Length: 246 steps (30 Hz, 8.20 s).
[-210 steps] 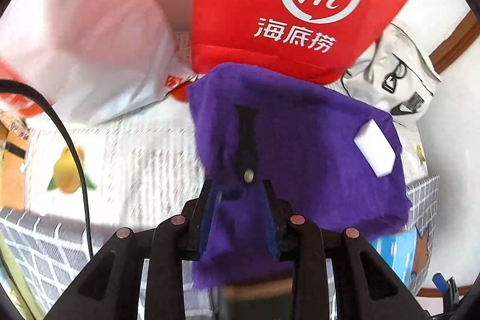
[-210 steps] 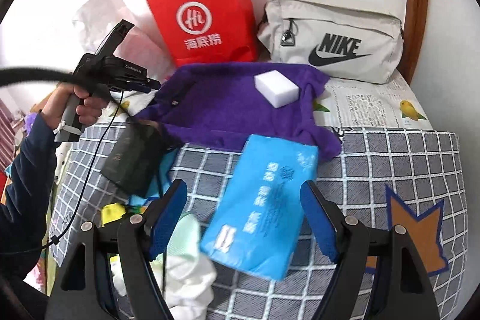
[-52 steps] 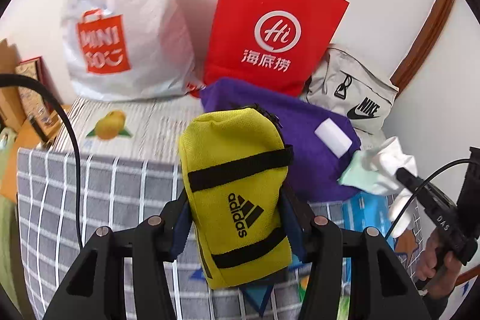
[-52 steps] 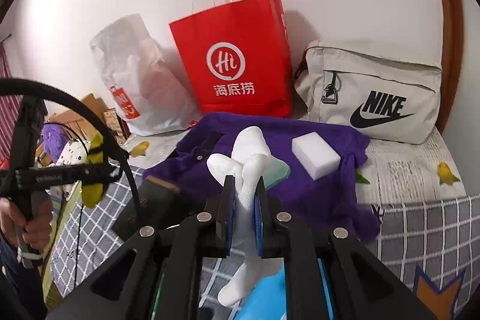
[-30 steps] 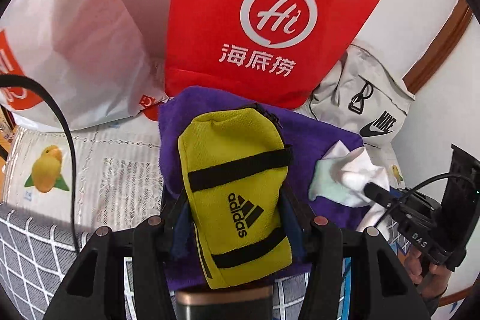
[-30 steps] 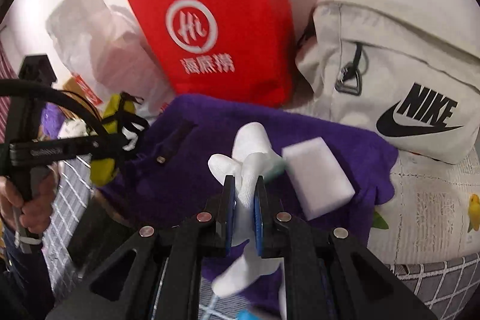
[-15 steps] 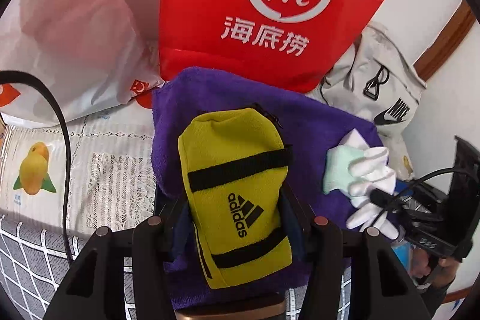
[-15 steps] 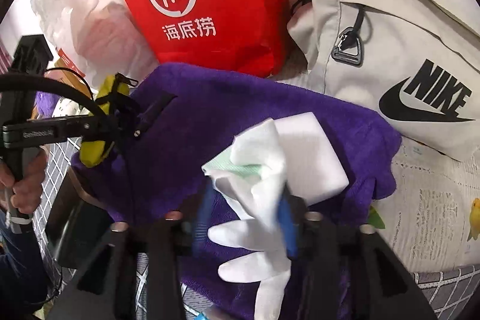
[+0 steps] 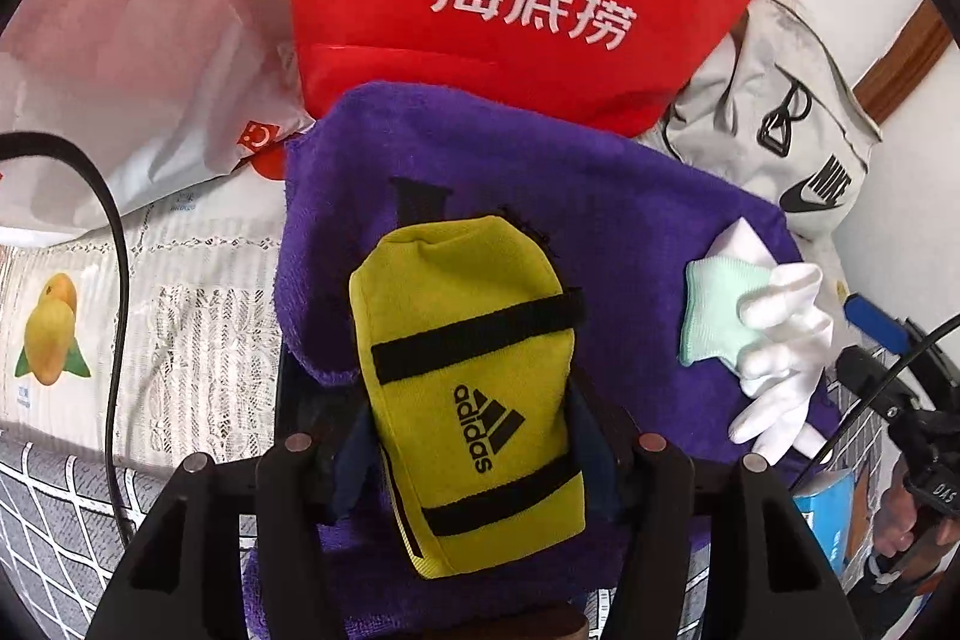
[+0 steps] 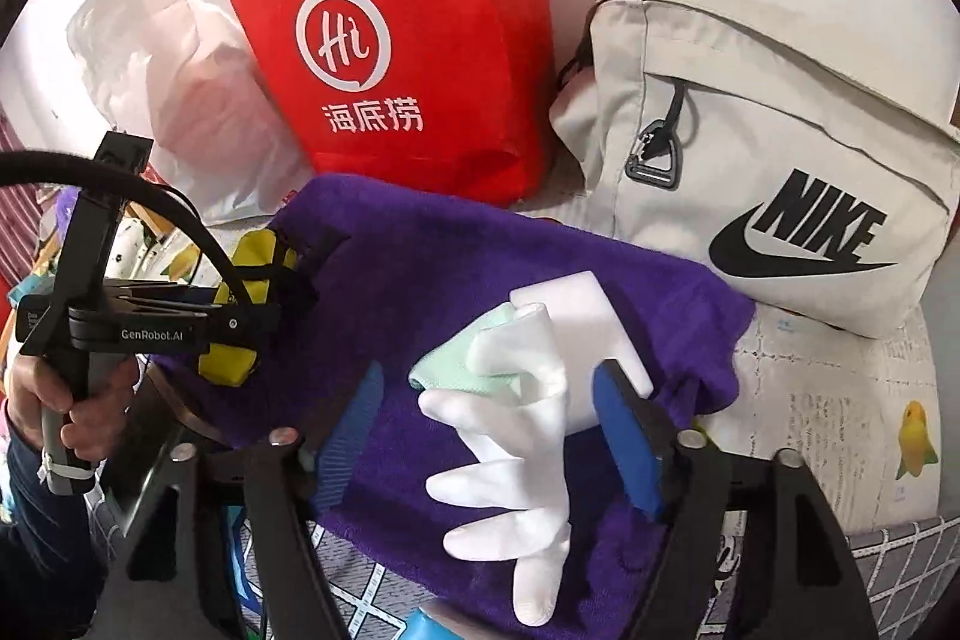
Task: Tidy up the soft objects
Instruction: 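Lower and release the gloves and the yellow pouch onto the purple towel, then move the right gripper to the green tissue pack and grasp it, then grasp the mesh bag with tomato packet with the left gripper while the right holds the green pack, then carry the green pack and the mesh bag over the purple towel with both grippers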
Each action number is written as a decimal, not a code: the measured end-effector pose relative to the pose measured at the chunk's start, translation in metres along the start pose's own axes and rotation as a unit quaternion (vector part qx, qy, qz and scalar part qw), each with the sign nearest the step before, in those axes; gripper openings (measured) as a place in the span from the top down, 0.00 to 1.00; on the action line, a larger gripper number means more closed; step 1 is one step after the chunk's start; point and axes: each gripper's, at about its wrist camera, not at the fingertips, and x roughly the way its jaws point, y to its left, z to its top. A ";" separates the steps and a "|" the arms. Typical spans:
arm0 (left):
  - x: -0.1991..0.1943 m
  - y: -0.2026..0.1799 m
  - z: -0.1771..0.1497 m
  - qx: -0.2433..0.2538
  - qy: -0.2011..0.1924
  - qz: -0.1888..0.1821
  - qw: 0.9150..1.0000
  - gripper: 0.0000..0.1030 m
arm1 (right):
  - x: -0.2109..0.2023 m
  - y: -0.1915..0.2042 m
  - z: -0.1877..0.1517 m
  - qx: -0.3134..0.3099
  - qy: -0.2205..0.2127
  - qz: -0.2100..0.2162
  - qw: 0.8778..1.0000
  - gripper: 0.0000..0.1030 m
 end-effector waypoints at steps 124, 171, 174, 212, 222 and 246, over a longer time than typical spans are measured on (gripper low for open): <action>-0.119 -0.035 -0.293 0.061 0.016 -0.048 0.997 0.34 | -0.111 0.116 -0.272 0.115 0.027 0.007 0.993 0.33; -0.084 -0.151 -0.310 0.246 0.024 0.052 0.968 0.21 | -0.159 0.054 -0.311 0.121 0.003 -0.113 0.986 0.49; -0.077 -0.156 -0.311 0.257 0.023 0.076 0.963 0.17 | -0.158 0.052 -0.316 0.123 0.005 -0.106 0.987 0.49; -0.113 -0.066 -0.300 0.173 -0.011 0.008 0.985 0.52 | -0.150 0.060 -0.316 0.118 0.014 -0.100 0.988 0.49; -0.123 -0.078 -0.287 0.223 -0.062 -0.016 0.973 0.23 | -0.144 0.068 -0.311 0.107 0.022 -0.101 0.989 0.48; -0.107 -0.083 -0.287 0.264 -0.030 -0.017 0.964 0.45 | -0.139 0.067 -0.310 0.105 0.027 -0.096 0.989 0.48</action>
